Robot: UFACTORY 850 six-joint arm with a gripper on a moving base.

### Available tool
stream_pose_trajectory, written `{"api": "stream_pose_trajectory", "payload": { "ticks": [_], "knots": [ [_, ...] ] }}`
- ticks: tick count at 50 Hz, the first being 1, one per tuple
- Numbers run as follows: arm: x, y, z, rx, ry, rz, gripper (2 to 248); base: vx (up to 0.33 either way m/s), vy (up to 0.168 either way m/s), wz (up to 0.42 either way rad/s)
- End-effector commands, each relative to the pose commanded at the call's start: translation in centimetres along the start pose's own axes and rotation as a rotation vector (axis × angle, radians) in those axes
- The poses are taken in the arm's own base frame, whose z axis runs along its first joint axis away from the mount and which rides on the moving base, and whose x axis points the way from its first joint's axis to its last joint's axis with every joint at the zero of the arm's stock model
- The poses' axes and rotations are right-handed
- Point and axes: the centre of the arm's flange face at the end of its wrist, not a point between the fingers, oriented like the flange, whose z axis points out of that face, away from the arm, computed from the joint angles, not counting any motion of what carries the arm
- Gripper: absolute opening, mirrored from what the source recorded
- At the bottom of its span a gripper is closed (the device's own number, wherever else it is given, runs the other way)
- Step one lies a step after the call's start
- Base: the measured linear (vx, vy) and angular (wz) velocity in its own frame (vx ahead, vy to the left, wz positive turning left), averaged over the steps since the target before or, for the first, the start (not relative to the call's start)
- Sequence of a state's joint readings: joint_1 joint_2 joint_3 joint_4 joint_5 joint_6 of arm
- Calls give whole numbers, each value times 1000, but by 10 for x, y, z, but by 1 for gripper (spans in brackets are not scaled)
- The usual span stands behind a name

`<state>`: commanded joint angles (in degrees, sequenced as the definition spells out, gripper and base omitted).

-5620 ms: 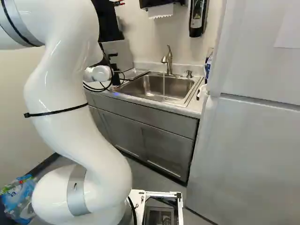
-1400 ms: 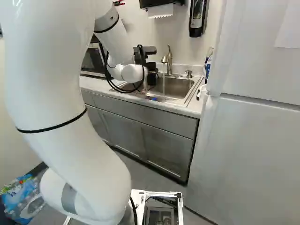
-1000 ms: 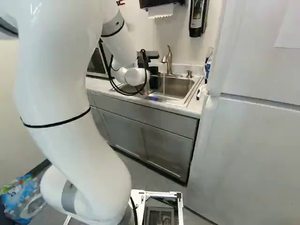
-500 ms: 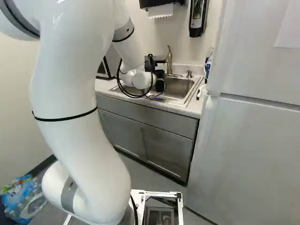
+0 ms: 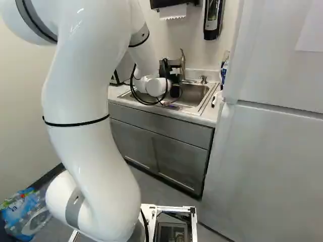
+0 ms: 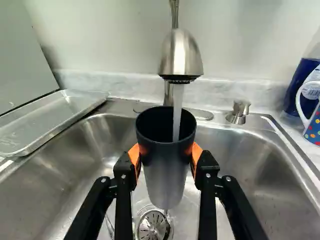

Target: Rinse the cup and place it in the tray

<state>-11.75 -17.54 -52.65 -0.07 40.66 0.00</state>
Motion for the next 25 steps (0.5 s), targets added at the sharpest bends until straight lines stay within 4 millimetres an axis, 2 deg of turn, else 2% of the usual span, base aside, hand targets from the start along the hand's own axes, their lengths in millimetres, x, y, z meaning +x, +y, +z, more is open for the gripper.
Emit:
{"api": "stream_pose_trajectory", "payload": {
  "ticks": [25],
  "knots": [
    [0,0,0,0,0,0,119,0,0,0]
  ]
}}
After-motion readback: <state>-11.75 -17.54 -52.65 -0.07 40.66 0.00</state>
